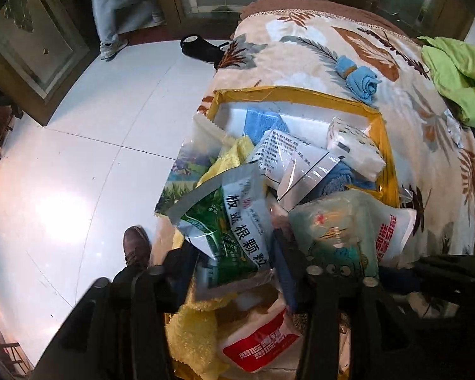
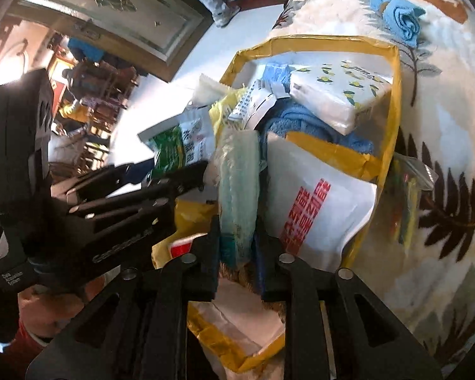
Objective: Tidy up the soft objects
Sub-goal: 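Carry the green packet with the left tool into the box while the right tool carries the tissue pack there, then open both tools over the box and withdraw them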
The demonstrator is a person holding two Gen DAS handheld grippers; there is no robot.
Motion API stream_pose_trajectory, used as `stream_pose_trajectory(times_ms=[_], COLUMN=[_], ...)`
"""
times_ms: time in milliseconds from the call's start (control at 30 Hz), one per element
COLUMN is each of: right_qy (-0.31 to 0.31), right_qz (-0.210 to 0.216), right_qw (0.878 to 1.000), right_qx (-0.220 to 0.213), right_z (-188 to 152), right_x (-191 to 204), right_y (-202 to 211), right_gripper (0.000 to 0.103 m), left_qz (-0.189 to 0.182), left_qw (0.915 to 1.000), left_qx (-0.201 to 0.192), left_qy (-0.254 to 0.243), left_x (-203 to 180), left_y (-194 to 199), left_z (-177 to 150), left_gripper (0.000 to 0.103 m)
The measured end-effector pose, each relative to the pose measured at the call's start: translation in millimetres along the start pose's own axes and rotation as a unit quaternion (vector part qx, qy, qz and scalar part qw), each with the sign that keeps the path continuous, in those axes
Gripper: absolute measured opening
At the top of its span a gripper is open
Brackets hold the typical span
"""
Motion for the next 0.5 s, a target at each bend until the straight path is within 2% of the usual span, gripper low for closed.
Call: stream_pose_trajectory(times_ms=[33,100,333,500], right_qy=[0.003,0.012,-0.018,-0.034], right_qz=[-0.008,-0.024,-0.011,-0.009], right_qw=[1.0,1.0,0.999,0.997], right_qx=[0.0,-0.013,-0.045,-0.069], right_z=[0,-1,-5,-14], right_x=[3,10,-7,-17], right_y=[4,14,48,71], right_gripper=[0.043,0.048,0.048,0.048], left_qz=[0.004,0.0,-0.014,-0.022], left_qw=[1.0,0.9998,0.9988,0.9987], left_qx=[-0.006,-0.014,-0.018,-0.025], left_qy=[0.006,0.016,0.043,0.038], left_x=[2,7,24,17], left_y=[3,7,22,28], left_z=[0,2,4,1], left_gripper=[0.066,0.078,0.079,0.079])
Point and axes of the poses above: each gripper's, at about its wrist camera, not at the fingertips, and y roughly against the way its jaws point, x to its left, z to its top, the point moved 1 cm from there along -y, roughly the way its jaws point, and after that the axes turned 10 degrees about z, right-handed, at the moved point
